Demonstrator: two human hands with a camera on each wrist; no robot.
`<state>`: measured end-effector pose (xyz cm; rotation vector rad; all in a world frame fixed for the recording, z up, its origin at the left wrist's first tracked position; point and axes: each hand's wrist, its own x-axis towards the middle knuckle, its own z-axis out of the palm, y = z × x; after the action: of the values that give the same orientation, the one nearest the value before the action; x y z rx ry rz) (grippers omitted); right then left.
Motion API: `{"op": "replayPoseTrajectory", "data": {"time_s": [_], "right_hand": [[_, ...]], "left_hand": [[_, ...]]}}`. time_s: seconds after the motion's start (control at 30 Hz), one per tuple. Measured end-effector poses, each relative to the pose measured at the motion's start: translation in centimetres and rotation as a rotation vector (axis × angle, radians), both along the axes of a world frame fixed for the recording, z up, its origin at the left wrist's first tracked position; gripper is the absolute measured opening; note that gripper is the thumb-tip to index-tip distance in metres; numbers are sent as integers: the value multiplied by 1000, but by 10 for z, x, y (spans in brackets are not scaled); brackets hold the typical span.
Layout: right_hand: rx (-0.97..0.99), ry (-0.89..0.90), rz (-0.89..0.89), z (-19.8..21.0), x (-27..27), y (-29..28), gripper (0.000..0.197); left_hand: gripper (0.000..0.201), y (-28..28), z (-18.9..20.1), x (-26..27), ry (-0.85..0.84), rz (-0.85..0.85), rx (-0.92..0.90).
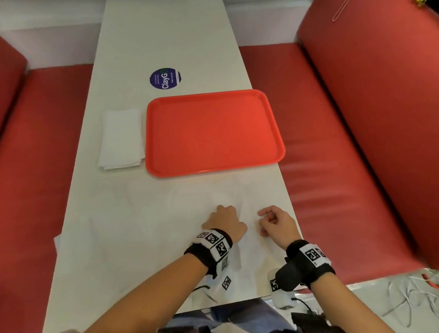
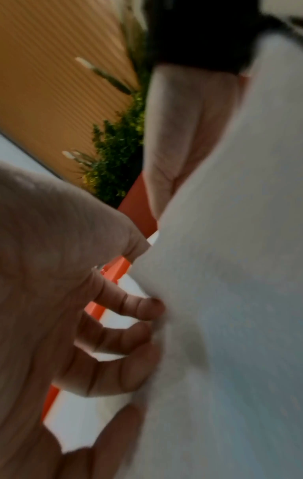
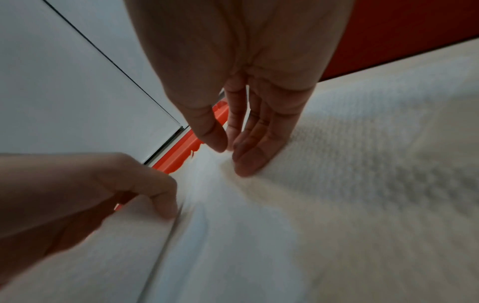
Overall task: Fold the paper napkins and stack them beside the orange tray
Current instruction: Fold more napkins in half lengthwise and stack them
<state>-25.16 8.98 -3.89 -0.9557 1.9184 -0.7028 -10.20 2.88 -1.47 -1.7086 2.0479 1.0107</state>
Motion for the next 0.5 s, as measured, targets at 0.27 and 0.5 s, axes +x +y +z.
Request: {"op": "replayPoseTrajectory", "data": {"time_s": [0.27, 0.5], "right_hand": [[-64, -67, 175, 35, 21, -32, 20], [-100, -461, 181, 77, 58, -70, 46]], "left_hand": [[10, -23, 78, 53, 767, 179, -38], [16, -45, 144, 139, 1207, 481, 0]]}}
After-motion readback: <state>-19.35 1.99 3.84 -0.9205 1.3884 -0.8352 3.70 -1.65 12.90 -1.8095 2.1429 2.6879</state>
